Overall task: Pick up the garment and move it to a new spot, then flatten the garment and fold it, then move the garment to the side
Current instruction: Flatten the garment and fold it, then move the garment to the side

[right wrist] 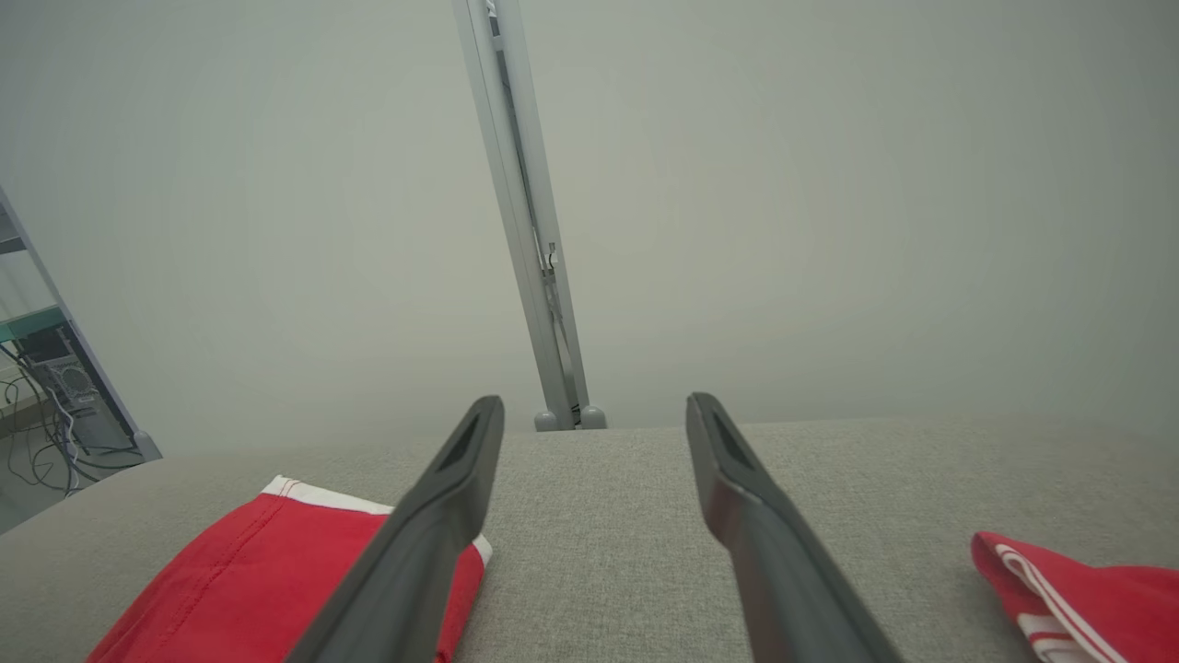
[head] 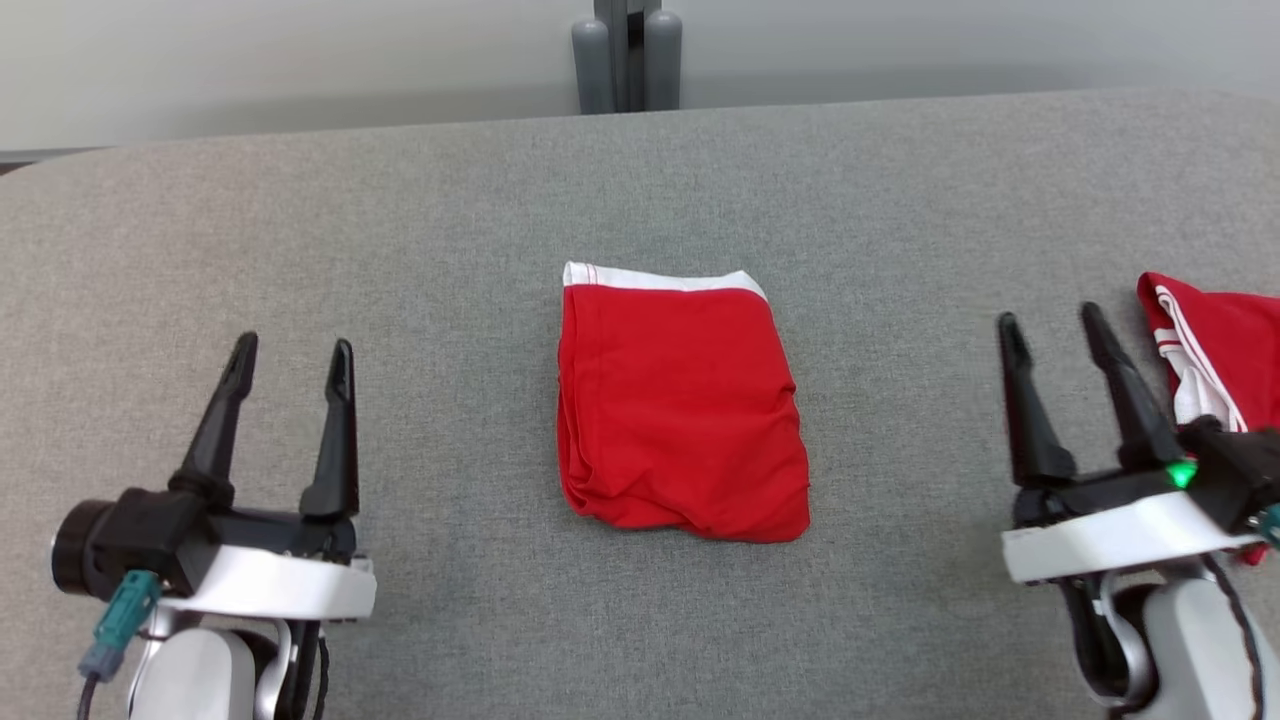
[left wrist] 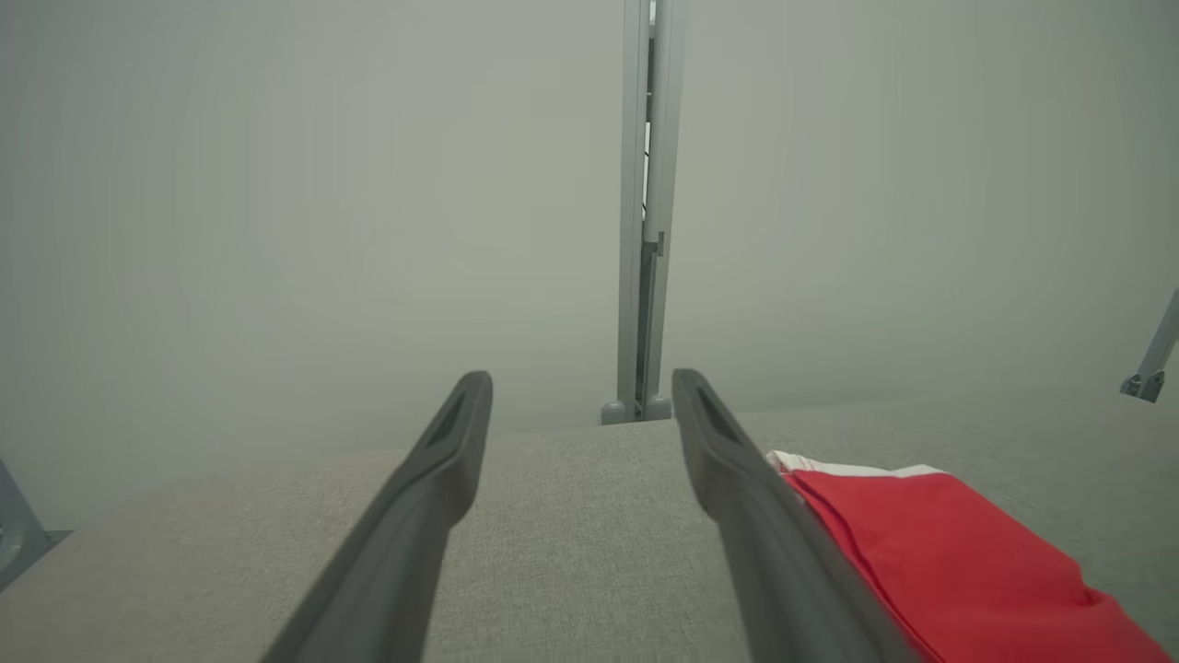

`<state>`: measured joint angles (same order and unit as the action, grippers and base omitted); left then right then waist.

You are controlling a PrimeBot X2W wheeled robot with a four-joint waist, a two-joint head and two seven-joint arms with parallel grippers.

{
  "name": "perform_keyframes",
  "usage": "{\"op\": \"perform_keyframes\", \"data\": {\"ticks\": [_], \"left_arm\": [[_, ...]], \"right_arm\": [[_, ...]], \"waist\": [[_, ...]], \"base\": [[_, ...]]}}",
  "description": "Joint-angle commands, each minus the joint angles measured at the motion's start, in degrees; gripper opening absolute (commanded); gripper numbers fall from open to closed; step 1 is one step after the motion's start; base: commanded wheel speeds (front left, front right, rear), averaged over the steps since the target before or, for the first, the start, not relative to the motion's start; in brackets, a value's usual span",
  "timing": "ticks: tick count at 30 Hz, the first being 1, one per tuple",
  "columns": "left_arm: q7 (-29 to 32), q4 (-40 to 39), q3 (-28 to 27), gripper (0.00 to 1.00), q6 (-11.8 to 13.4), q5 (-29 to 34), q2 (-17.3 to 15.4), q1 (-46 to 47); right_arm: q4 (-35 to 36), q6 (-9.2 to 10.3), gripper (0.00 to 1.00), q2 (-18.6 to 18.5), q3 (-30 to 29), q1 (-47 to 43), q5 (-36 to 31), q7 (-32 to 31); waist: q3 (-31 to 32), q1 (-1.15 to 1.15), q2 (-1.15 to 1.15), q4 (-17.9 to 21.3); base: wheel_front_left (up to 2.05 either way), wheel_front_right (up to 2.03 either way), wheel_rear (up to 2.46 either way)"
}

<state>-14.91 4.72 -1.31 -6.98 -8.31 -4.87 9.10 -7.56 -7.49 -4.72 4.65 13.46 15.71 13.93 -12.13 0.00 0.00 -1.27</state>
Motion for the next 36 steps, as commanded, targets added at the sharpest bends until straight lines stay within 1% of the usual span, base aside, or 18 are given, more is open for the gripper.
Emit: {"op": "perform_keyframes", "data": {"ticks": [1,3,8,15,18,23,27,33,36], "left_arm": [[-0.1,0.1,0.0,1.00,0.2,0.5,-0.2,-1.1],[-0.1,0.2,0.2,1.00,0.3,0.5,-0.2,-1.8],[-0.1,0.4,0.4,1.00,0.4,0.5,-0.2,-2.7],[-0.2,0.2,1.2,1.00,0.5,0.7,-0.2,-1.9],[-0.2,0.0,1.5,1.00,0.6,0.6,-0.2,-1.4],[-0.2,0.3,2.9,1.00,0.5,0.5,0.1,-0.2],[-0.2,0.7,3.8,1.00,0.5,-0.4,0.6,0.1],[-0.2,1.1,4.9,1.00,0.5,-1.1,1.1,1.1],[-0.2,1.2,5.1,1.00,0.6,-1.3,1.1,1.0]], "right_arm": [[0.8,-0.01,1.00,-0.6,-1.4,-1.3,-0.8,-0.9],[1.2,-0.01,1.00,-0.6,-2.8,-2.7,-1.2,-1.8],[2.5,-0.01,1.00,-0.5,-3.7,-4.4,-1.7,-3.1],[2.6,-0.01,1.00,-0.3,-3.1,-4.7,-1.5,-4.6],[1.4,-0.01,1.00,-0.8,-1.4,-2.9,-1.2,-5.9],[-3.7,-0.01,1.00,-1.9,4.0,0.1,-0.8,-7.5],[-8.8,-0.01,1.00,-1.3,8.0,1.9,0.7,-6.8],[-17.3,-0.01,1.00,-0.3,11.0,3.7,2.8,-5.7],[-20.7,-0.01,1.00,0.0,11.4,3.6,3.7,-4.9]], "waist": [[0.7,0.00,0.00,-0.1],[1.2,0.00,0.00,-0.3],[1.6,0.00,0.00,-0.5],[1.7,0.00,0.00,-1.4],[1.1,0.00,0.00,-2.0],[-0.2,0.00,0.00,-4.3],[-1.2,0.00,0.00,-6.5],[-2.3,0.00,0.00,-9.2],[-2.5,0.00,0.00,-10.1]], "base": [[0.00,0.00,0.00],[0.00,0.00,0.00],[0.00,0.00,0.00],[0.00,0.00,0.00],[0.00,0.00,0.00],[0.00,0.00,0.00],[0.00,0.00,0.00],[0.00,0.00,0.00],[0.00,0.00,0.00]]}}
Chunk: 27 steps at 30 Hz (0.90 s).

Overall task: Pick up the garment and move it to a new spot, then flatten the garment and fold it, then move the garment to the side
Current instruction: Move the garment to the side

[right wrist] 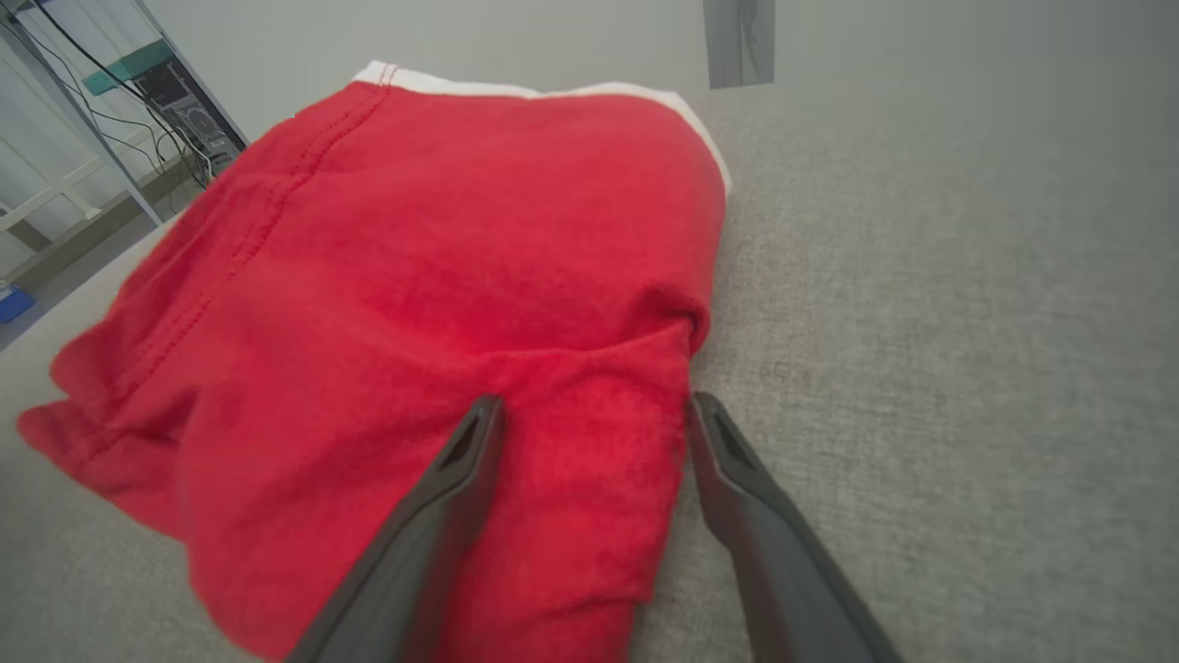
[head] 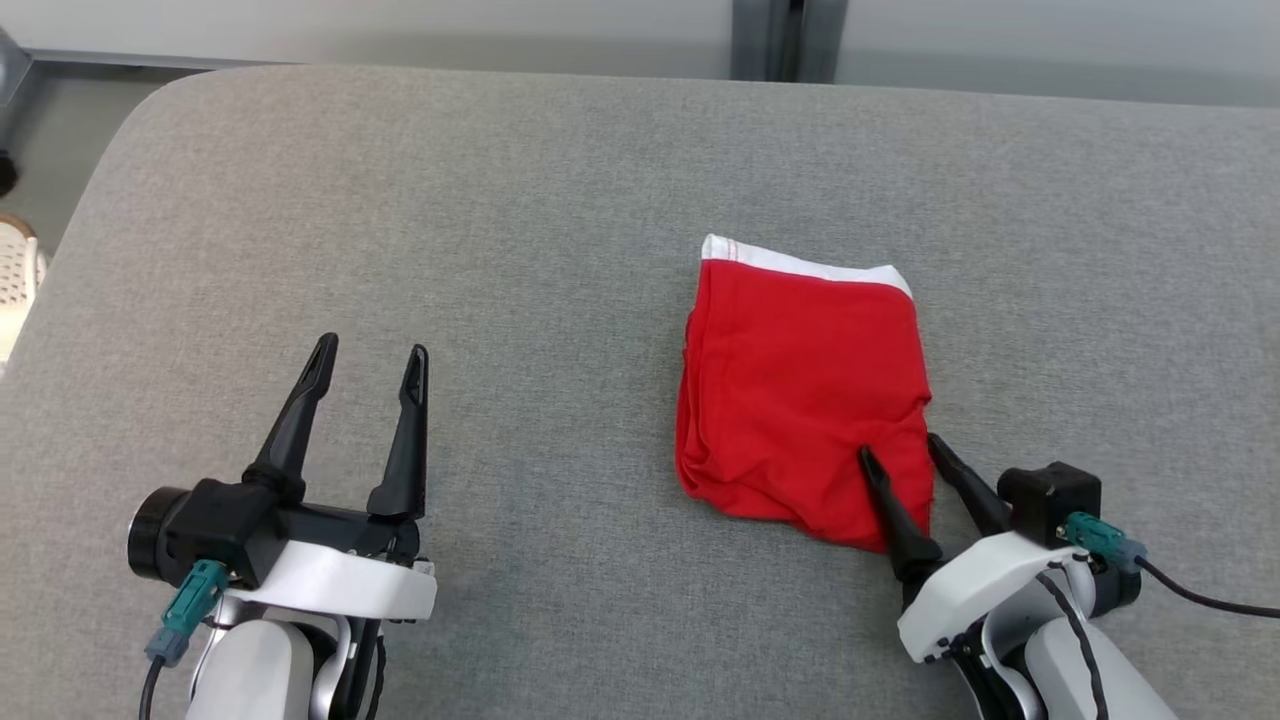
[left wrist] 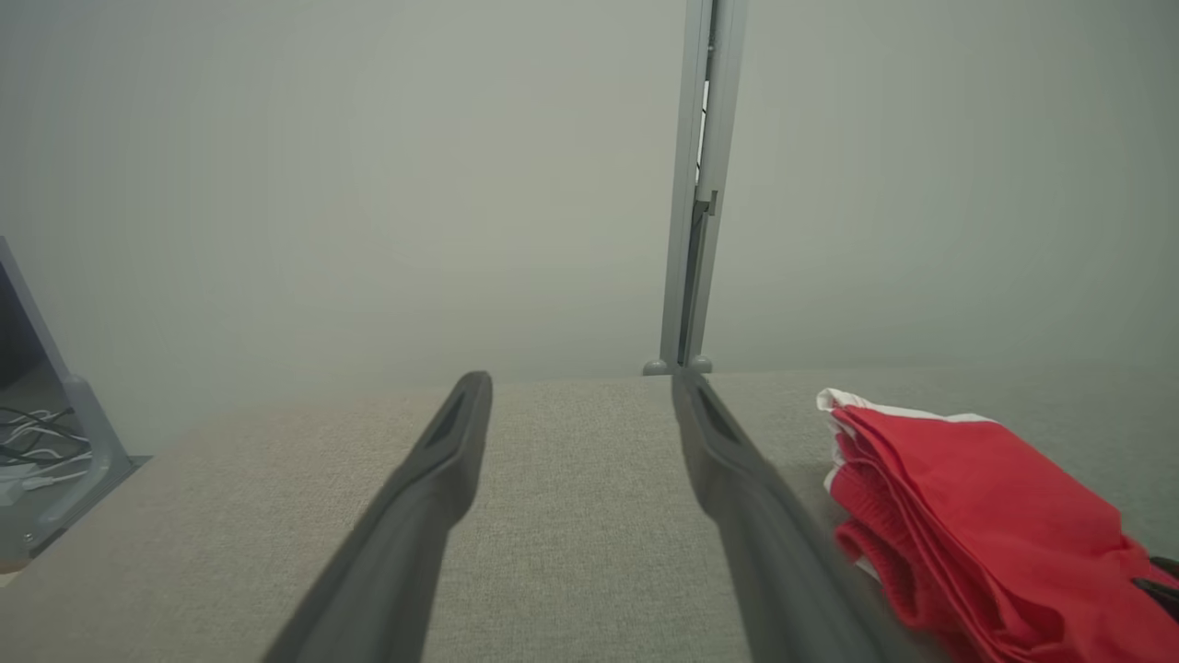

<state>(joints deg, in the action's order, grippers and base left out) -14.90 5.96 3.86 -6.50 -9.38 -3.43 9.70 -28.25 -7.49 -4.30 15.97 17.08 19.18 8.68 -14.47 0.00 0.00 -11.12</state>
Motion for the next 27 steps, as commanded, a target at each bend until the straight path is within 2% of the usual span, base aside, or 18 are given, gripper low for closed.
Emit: {"op": "perform_keyframes", "data": {"ticks": [1,3,4,5,6,15,19,27], "left_arm": [[-0.2,-0.1,-0.1,1.00,0.1,-0.3,-0.3,0.5],[-0.2,-0.4,-0.3,1.00,0.3,-0.4,-0.2,0.5],[-0.2,-0.6,-0.5,1.00,0.3,-0.4,-0.1,0.6],[-0.2,-0.7,-0.7,1.00,0.3,-0.3,-0.2,0.8],[-0.2,-0.7,-0.9,1.00,0.3,-0.3,-0.1,0.9],[-0.2,-2.0,-3.2,1.00,0.5,0.3,-0.5,1.3],[-0.2,-2.9,-3.9,1.00,0.4,0.7,-0.8,0.4],[-0.2,-4.5,-4.2,1.00,0.2,1.4,-2.5,1.9]], "right_arm": [[-0.9,-0.01,1.00,-0.2,0.1,-0.1,0.4,0.5],[-2.5,-0.01,1.00,0.2,0.8,0.0,1.4,0.5],[-3.3,-0.02,0.78,0.4,1.4,0.1,1.8,0.4],[-3.9,-0.02,0.24,0.6,2.0,0.2,2.3,0.2],[-4.2,-0.02,0.00,0.8,2.4,0.3,2.9,0.1],[-2.5,0.00,0.00,0.0,1.9,0.6,3.2,2.1],[0.4,0.00,0.00,-1.4,0.7,-1.1,1.9,1.7],[7.3,0.00,0.00,-5.1,-3.3,-4.3,-2.8,0.1]], "waist": [[-0.2,0.00,0.00,-0.4],[-0.3,0.00,0.00,-0.4],[-0.4,0.00,0.00,-0.4],[-0.5,0.00,0.00,-0.4],[-0.5,0.00,0.00,-0.3],[-0.2,0.00,0.00,2.6],[-0.5,0.00,0.00,6.6],[-3.5,0.00,0.00,17.1]], "base": [[0.00,0.00,0.00],[0.00,0.00,0.00],[0.00,0.00,0.00],[0.00,0.00,0.00],[0.00,0.00,0.00],[0.00,0.00,0.00],[0.00,0.00,0.00],[0.00,0.00,0.00]]}}
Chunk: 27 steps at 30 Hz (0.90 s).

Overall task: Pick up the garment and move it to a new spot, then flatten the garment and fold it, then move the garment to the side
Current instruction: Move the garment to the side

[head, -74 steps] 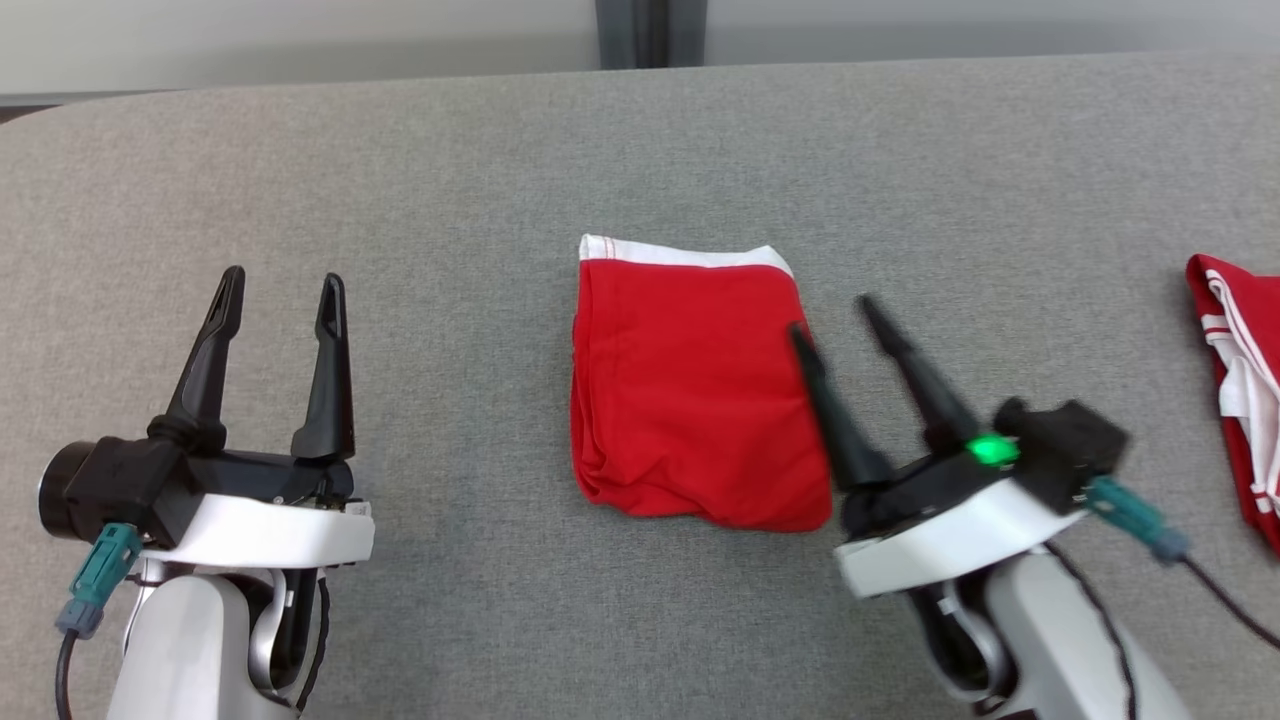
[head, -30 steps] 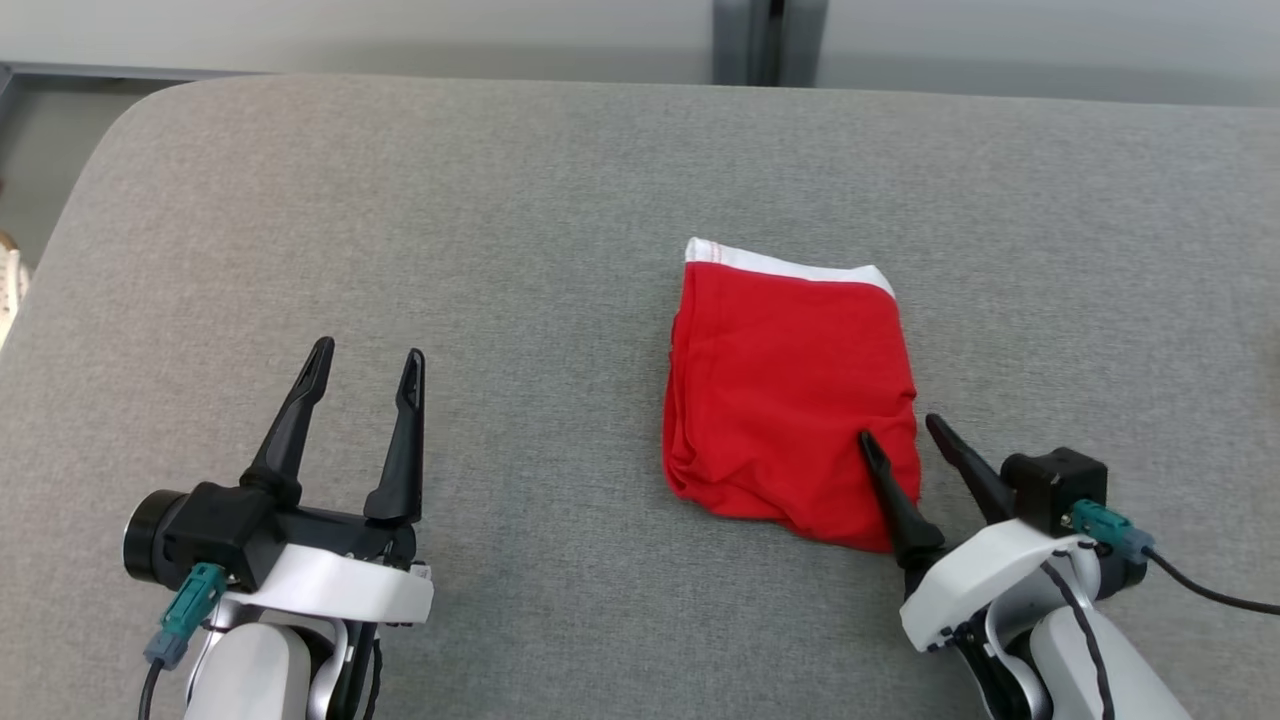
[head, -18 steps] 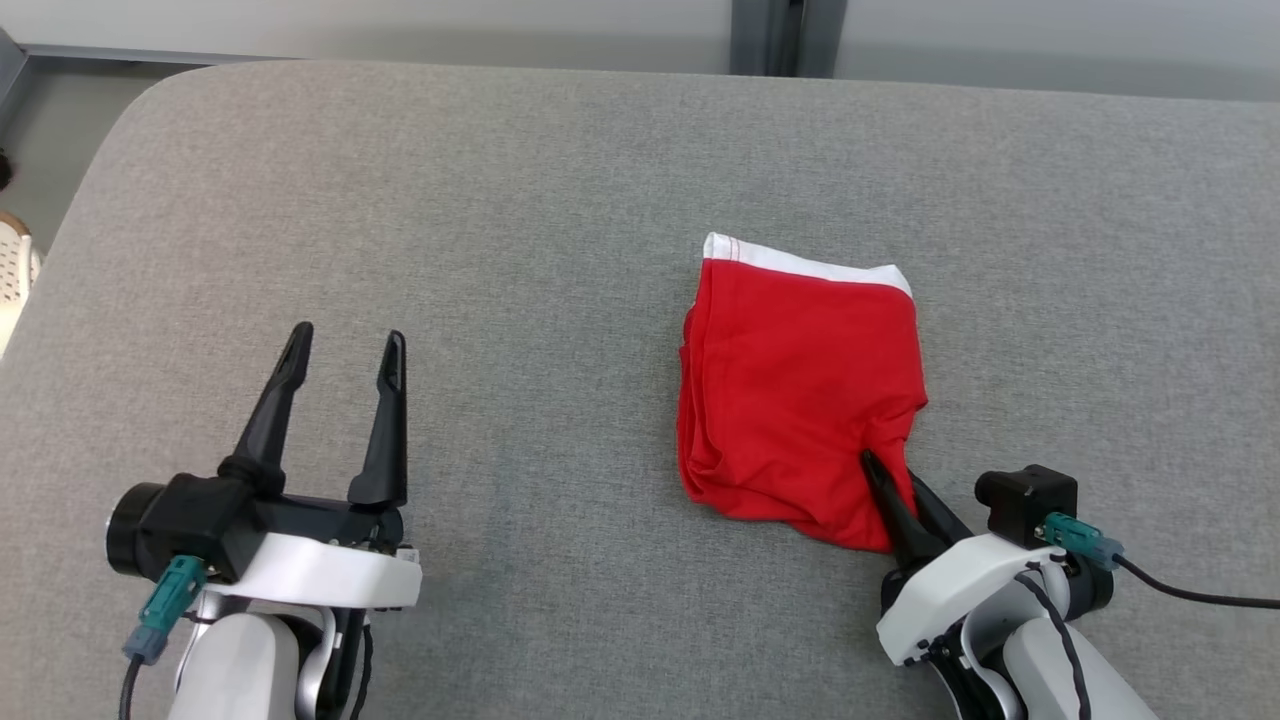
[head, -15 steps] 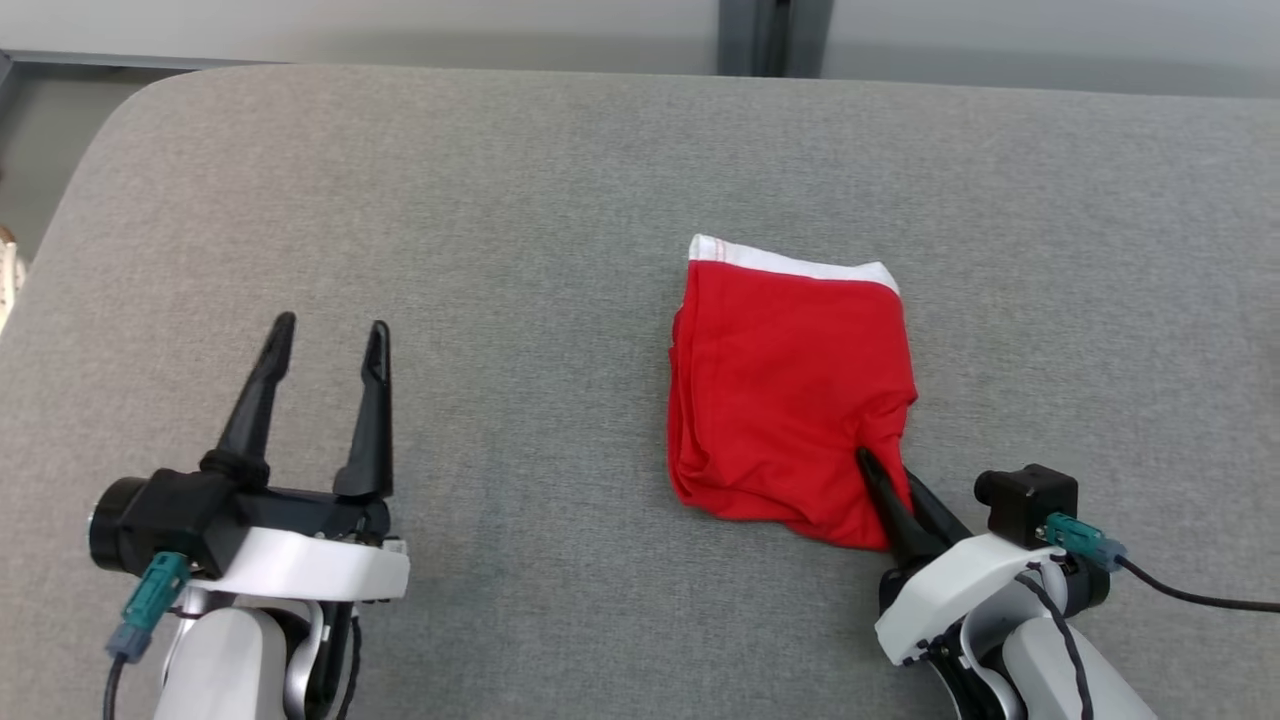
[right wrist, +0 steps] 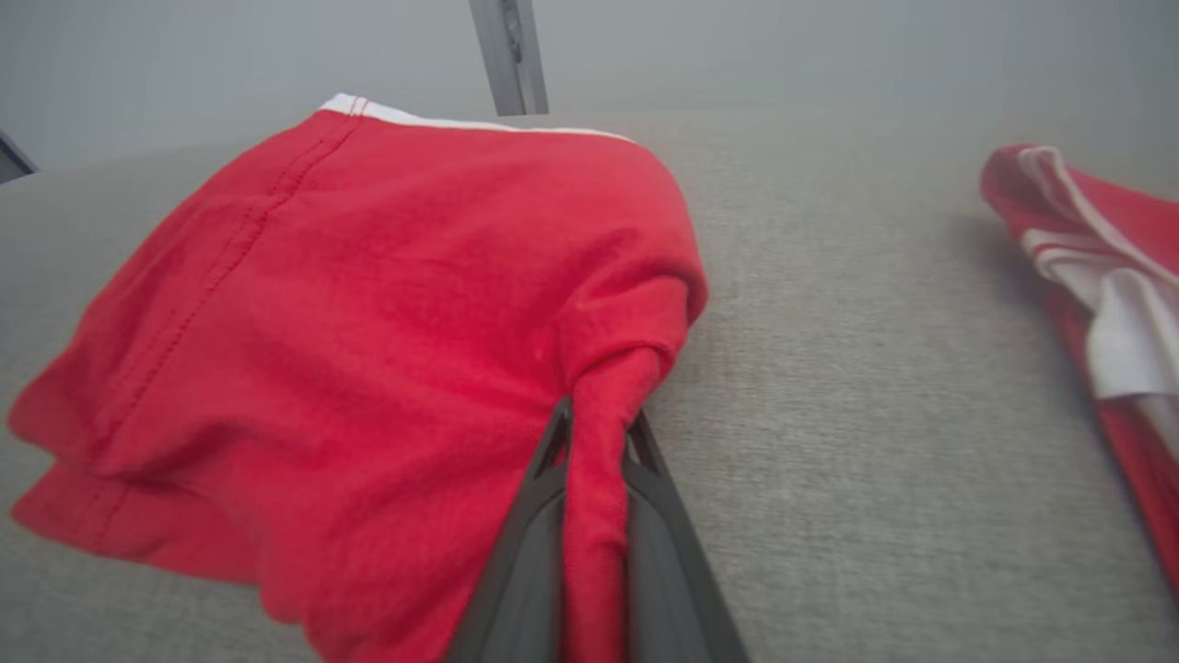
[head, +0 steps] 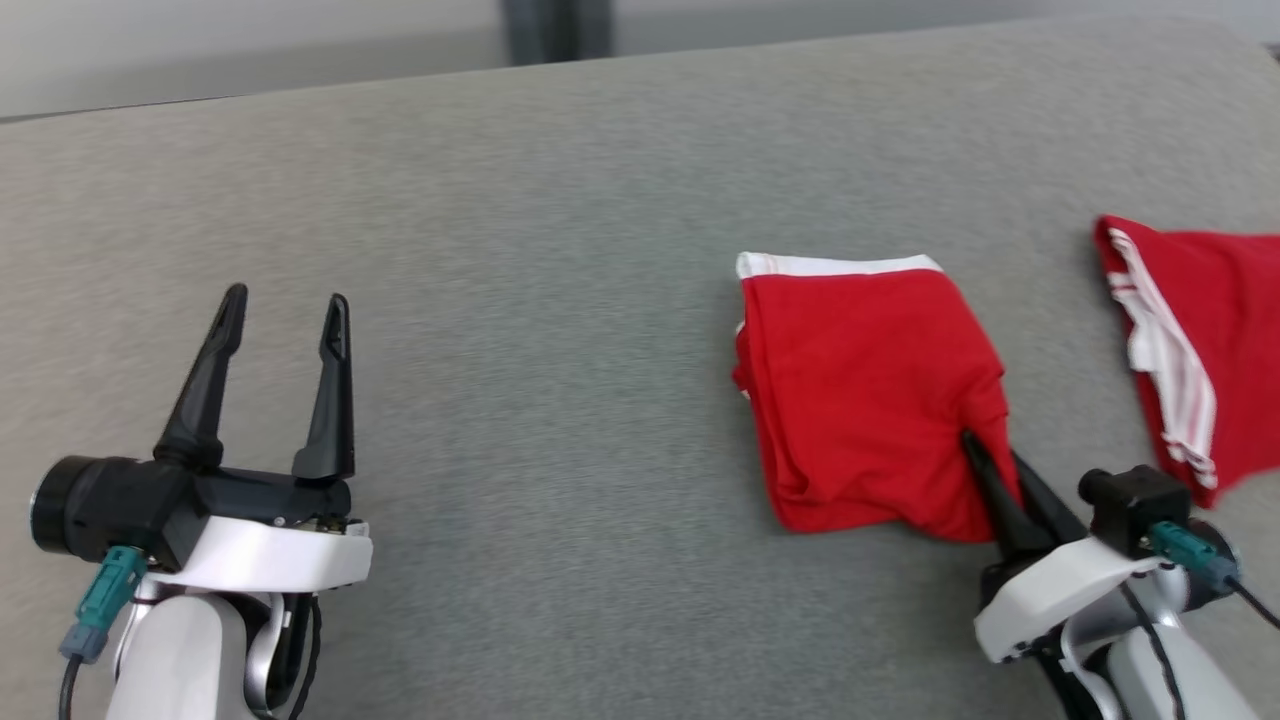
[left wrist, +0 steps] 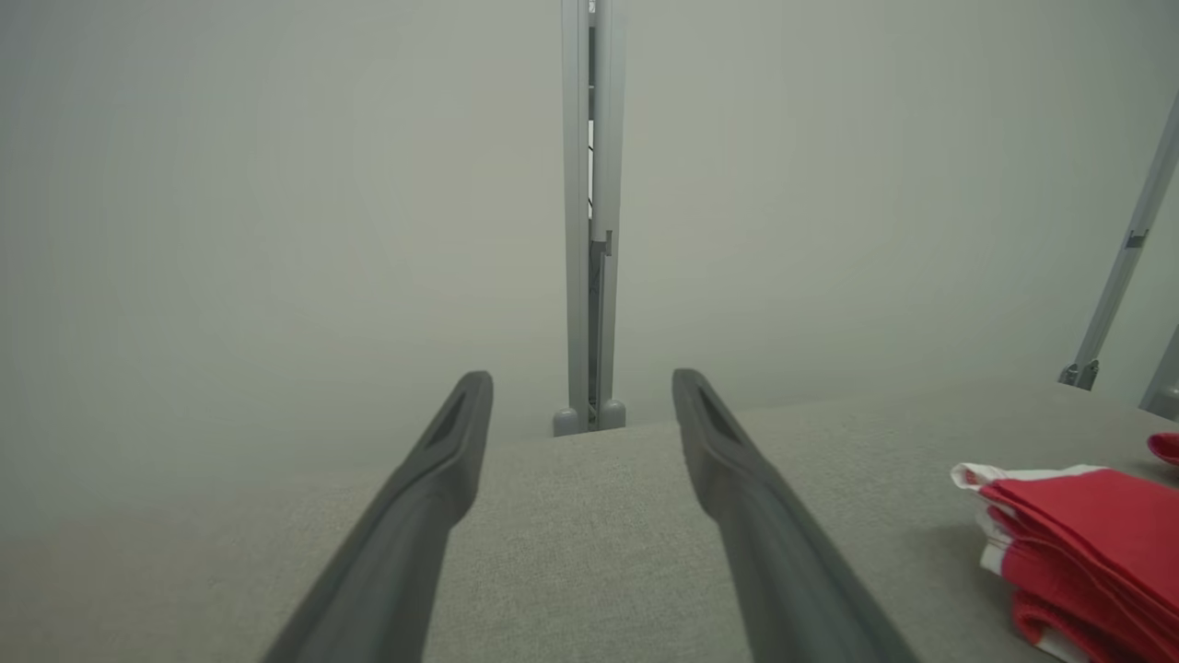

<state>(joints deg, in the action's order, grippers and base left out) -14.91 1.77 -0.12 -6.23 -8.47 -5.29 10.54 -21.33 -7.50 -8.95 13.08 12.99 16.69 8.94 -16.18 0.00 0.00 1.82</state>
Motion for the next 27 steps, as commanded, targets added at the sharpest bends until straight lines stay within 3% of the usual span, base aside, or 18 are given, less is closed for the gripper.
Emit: {"op": "perform_keyframes", "data": {"ticks": [1,4,8,15,21,27], "left_arm": [[-0.2,-0.3,0.1,1.00,-0.1,0.6,-0.8,1.3],[0.3,-0.7,0.3,1.00,-0.2,0.9,-2.0,2.3],[1.3,-1.6,0.9,1.00,-0.2,0.9,-2.7,3.4],[2.4,-2.4,2.7,1.00,-0.5,0.8,-3.5,5.6],[2.1,-1.7,4.3,1.00,-0.6,0.2,-3.4,6.8],[1.9,-1.2,4.2,1.00,-0.3,-0.2,-3.6,6.3]], "right_arm": [[1.1,0.01,0.00,-1.0,-1.1,-0.4,-1.0,-0.3],[4.3,0.01,0.00,-3.9,-2.4,0.9,-3.9,-1.2],[7.3,0.01,0.00,-7.6,-2.2,4.5,-5.9,-2.4],[8.1,0.01,0.00,-14.8,-3.2,11.7,-4.9,-3.3],[-0.1,0.01,0.00,-19.4,-3.0,16.2,-2.3,-2.8],[-10.6,0.01,0.00,-20.9,-2.3,19.3,1.3,-3.0]], "waist": [[-2.0,0.00,0.00,5.3],[-3.1,0.00,0.00,9.9],[-4.6,0.00,0.00,13.3],[-6.7,0.00,0.00,15.3],[-7.1,0.00,0.00,14.0],[-7.5,0.00,0.00,12.3]], "base": [[0.00,0.00,0.00],[0.00,0.00,0.00],[0.00,0.00,0.00],[0.00,0.00,0.00],[0.00,0.00,0.00],[0.00,0.00,0.00]]}}
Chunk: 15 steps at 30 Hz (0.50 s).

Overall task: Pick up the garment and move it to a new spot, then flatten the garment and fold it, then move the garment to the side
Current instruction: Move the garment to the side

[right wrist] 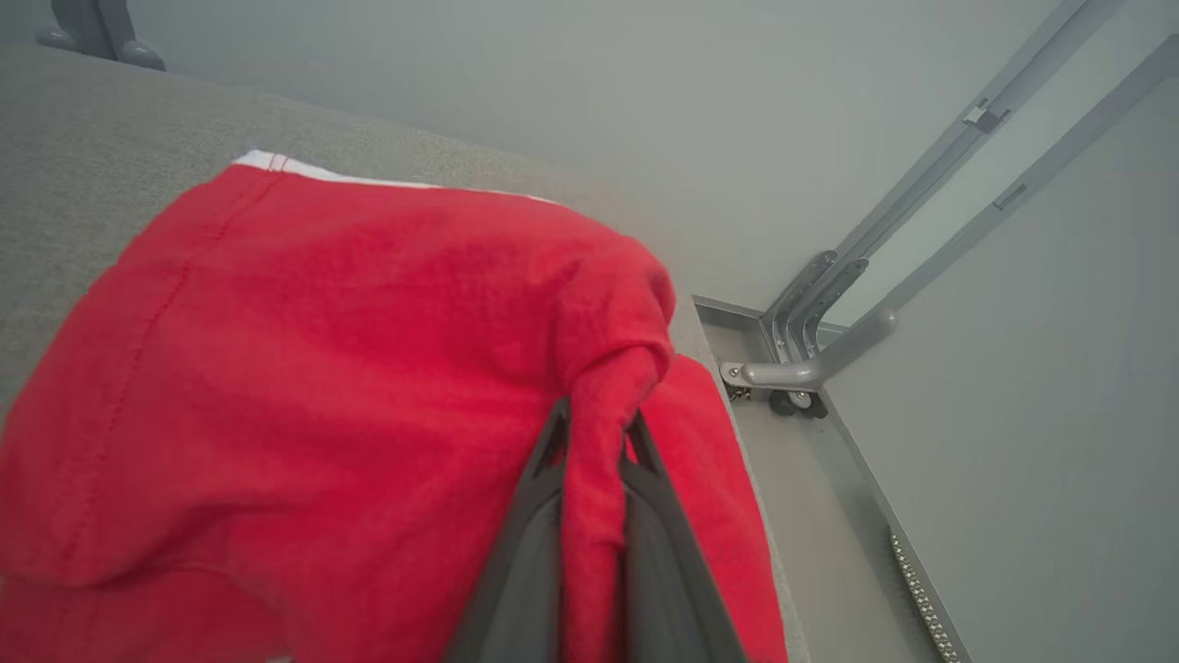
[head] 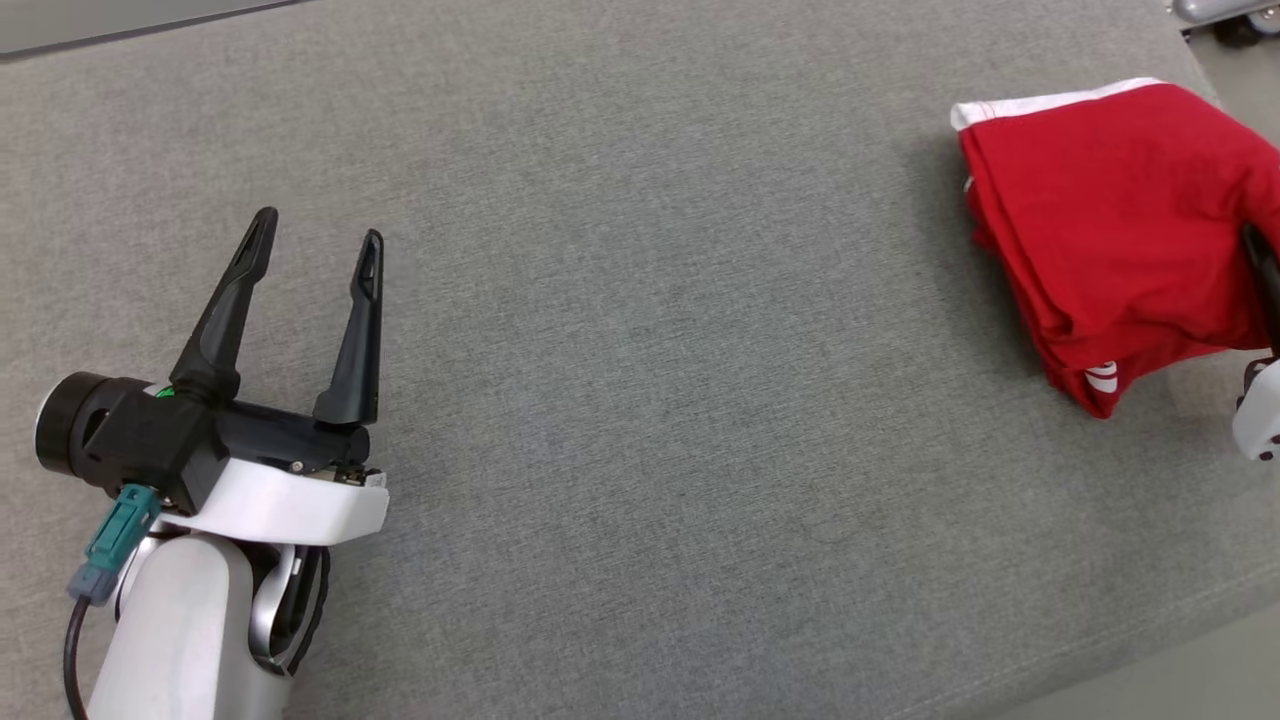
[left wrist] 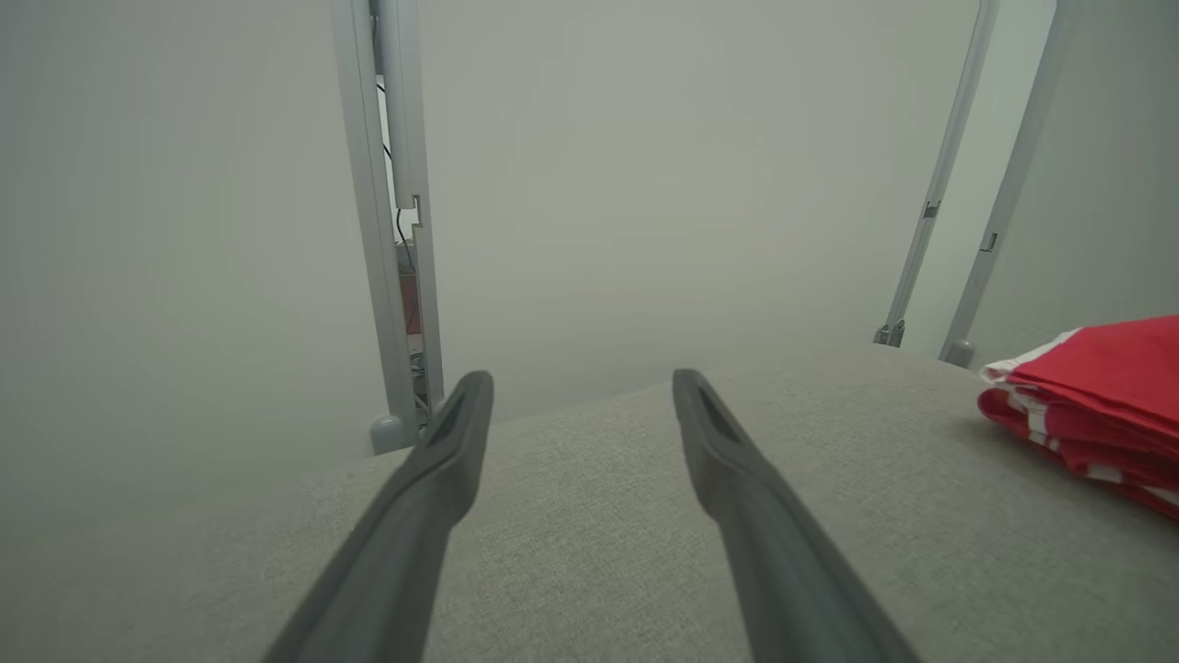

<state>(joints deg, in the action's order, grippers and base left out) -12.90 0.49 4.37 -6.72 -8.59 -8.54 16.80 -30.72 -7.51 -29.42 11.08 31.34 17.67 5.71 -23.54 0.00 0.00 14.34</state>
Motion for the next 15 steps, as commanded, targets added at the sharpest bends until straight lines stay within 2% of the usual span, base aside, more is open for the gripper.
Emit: {"op": "perform_keyframes", "data": {"ticks": [1,2,3,4,5,10,15], "left_arm": [[-0.2,0.2,-0.3,1.00,0.2,-0.3,-0.5,-0.1],[-0.2,0.1,-0.4,1.00,0.3,-0.4,-0.5,-0.2],[-0.2,0.1,-0.4,1.00,0.3,-0.4,-0.5,-0.2],[-0.3,0.1,-0.4,1.00,0.4,-0.4,-0.6,-0.3],[-0.3,0.2,-0.5,1.00,0.5,-0.5,-0.7,-0.4],[-0.5,0.3,-0.8,1.00,0.9,-0.9,-0.8,-0.7],[-0.7,0.9,-0.8,1.00,1.3,-1.2,-0.8,-1.4]], "right_arm": [[-3.2,0.03,0.00,-0.3,-0.5,1.4,0.8,0.0],[-5.0,0.02,0.31,0.1,-0.4,2.1,1.2,0.1],[-5.0,0.02,0.31,0.1,-0.4,2.1,1.2,0.1],[-6.8,0.02,0.76,0.7,-0.5,2.6,1.6,-0.3],[-8.8,0.02,1.00,0.9,-0.8,3.2,1.5,-0.4],[-15.6,0.02,1.00,2.2,-2.3,4.9,1.4,2.3],[-19.1,0.02,1.00,3.6,-5.0,4.7,2.9,6.1]], "waist": [[-0.2,0.00,0.00,-0.4],[-0.2,0.00,0.00,-0.5],[-0.2,0.00,0.00,-0.5],[-0.3,0.00,0.00,-0.6],[-0.3,0.00,0.00,-0.7],[0.3,0.00,0.00,-0.6],[2.5,0.00,0.00,0.0]], "base": [[0.00,0.00,0.00],[0.00,0.00,0.00],[0.00,0.00,0.00],[0.00,0.00,0.00],[0.00,0.00,0.00],[0.00,0.00,0.00],[0.00,0.00,0.00]]}}
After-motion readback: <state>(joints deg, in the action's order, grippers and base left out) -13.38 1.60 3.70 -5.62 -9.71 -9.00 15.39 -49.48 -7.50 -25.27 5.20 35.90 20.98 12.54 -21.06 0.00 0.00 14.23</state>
